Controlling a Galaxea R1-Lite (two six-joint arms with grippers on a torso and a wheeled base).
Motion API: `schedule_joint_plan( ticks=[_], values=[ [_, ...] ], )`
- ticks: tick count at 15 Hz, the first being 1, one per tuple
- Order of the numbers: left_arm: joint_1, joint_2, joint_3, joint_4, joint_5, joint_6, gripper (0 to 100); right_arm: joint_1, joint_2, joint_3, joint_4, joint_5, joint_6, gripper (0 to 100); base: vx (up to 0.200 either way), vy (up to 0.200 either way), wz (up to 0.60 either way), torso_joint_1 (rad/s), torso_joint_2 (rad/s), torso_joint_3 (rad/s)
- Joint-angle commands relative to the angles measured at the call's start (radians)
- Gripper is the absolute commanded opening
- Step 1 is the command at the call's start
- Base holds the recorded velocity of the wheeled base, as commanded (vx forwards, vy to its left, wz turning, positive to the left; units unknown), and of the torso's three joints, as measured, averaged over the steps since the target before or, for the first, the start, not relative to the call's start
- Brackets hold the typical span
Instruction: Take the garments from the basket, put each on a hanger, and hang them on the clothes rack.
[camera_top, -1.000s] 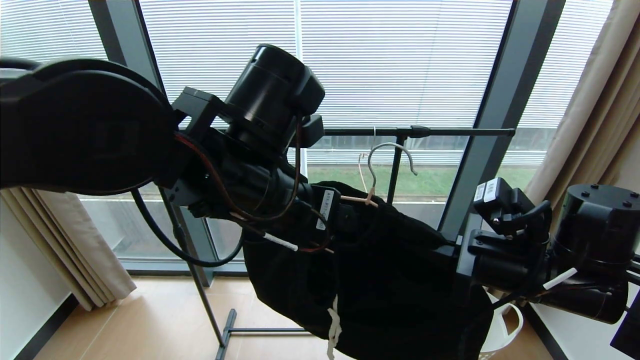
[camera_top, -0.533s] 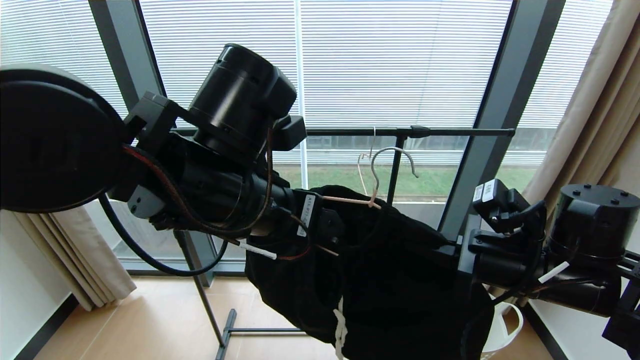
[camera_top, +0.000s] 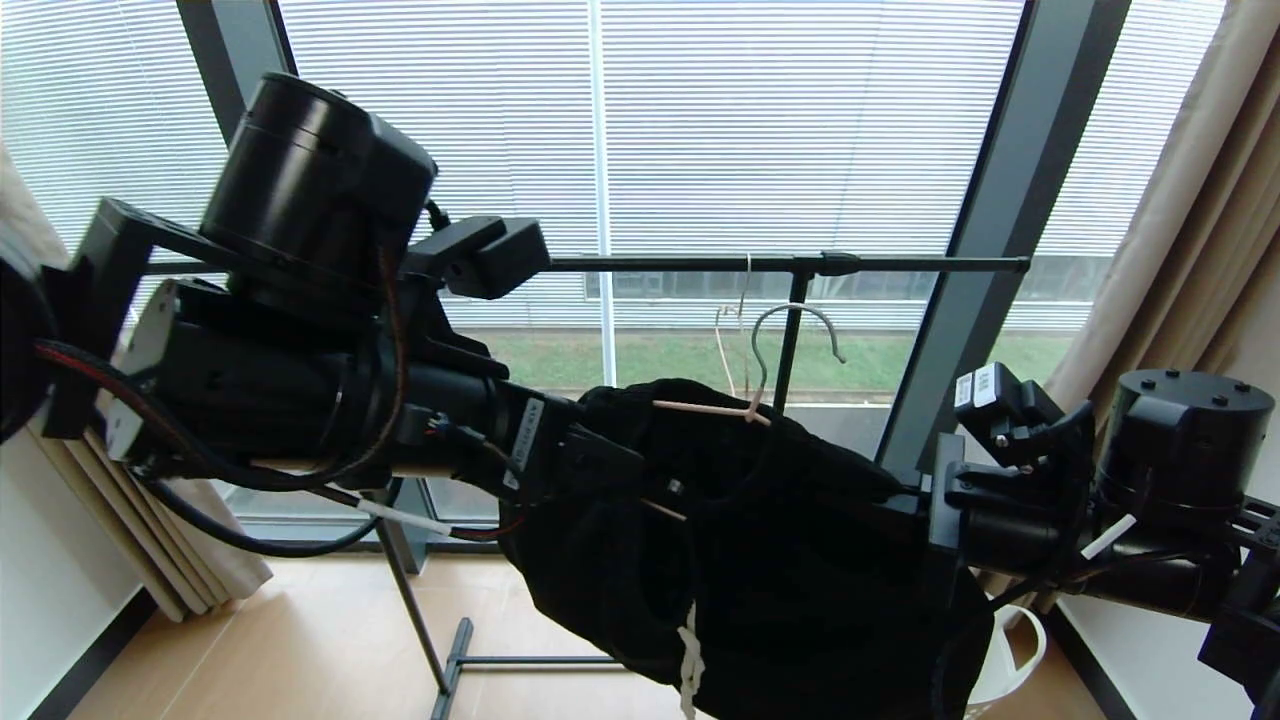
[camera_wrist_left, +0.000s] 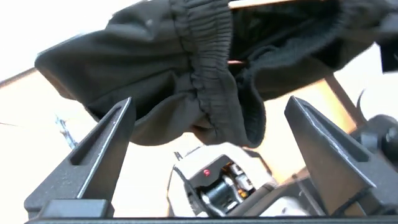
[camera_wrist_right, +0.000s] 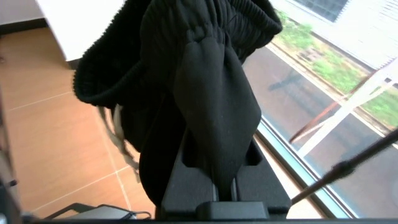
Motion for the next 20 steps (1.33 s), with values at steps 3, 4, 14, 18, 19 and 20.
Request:
schedule_joint_plan(
  ticks=[3,4,14,18,19,20],
  values=[
    [0.182,-0.062,0.046,0.000,-0.214,0.308,100,-0.019,-0.006,0.029,0.000,0.089,-0.011,0,0.000,0.000,0.00,0.000,0.00,0.000],
    [0.232,-0.056,0.050,0.000,-0.279,0.424,100,-0.020,-0.007,0.035,0.000,0.098,-0.020,0,0.000,0.000,0.00,0.000,0.00,0.000],
    [0.295,0.163,-0.029,0.000,-0.561,0.904,100,-0.011,-0.035,0.089,-0.035,0.173,-0.076,0,0.000,0.000,0.00,0.000,0.00,0.000],
    [0.265,0.215,-0.067,0.000,-0.579,0.906,100,0.010,-0.033,0.092,-0.035,0.182,-0.076,0,0.000,0.000,0.00,0.000,0.00,0.000],
    [0.259,0.222,-0.070,0.000,-0.579,0.904,100,0.029,-0.032,0.092,-0.035,0.181,-0.076,0,0.000,0.000,0.00,0.000,0.00,0.000],
    [0.252,0.226,-0.070,0.000,-0.579,0.904,100,0.033,-0.029,0.092,-0.037,0.181,-0.074,0,0.000,0.000,0.00,0.000,0.00,0.000]
  ],
)
